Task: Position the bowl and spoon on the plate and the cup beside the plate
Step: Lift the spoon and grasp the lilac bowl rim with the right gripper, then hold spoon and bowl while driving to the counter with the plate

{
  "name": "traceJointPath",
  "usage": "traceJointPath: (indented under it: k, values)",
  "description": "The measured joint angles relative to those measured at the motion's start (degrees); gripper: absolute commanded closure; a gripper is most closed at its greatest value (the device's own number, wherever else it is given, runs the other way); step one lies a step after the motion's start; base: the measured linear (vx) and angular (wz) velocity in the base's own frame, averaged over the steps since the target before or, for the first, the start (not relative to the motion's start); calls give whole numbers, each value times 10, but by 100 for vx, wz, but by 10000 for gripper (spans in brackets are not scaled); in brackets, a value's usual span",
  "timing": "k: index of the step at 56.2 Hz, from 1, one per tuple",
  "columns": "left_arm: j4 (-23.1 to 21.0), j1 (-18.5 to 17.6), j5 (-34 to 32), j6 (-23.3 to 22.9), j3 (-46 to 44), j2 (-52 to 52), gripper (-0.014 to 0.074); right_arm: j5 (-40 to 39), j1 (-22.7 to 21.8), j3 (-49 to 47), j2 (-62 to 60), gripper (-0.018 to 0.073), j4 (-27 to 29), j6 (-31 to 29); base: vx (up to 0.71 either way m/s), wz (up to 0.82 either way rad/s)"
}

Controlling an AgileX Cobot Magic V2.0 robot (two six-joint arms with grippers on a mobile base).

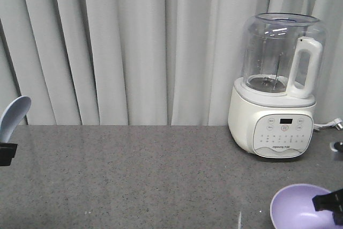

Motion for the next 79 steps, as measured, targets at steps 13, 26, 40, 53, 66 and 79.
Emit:
traceJointPath:
  k: [13,26,40,53,66,79]
  values:
    - [0,0,-29,0,15,-25,596,-63,0,2,-181,569,72,-83,0,0]
    - [-1,0,-118,11,109,-153,596,-138,0,75,-364,568,189,-196,0,0]
    - [-3,0,-190,13,229,-332,596,-163,0,161,-482,568,287,-288,0,0]
    - [-3,0,-215,13,248,-381,596,-185,0,164,-492,568,318,-296,0,0]
    - [-3,0,-221,14,250,-381,596,-187,0,164,-492,568,336,-296,0,0]
    - [-4,0,-221,15,250,-381,594,-188,0,164,-492,568,337,-296,0,0]
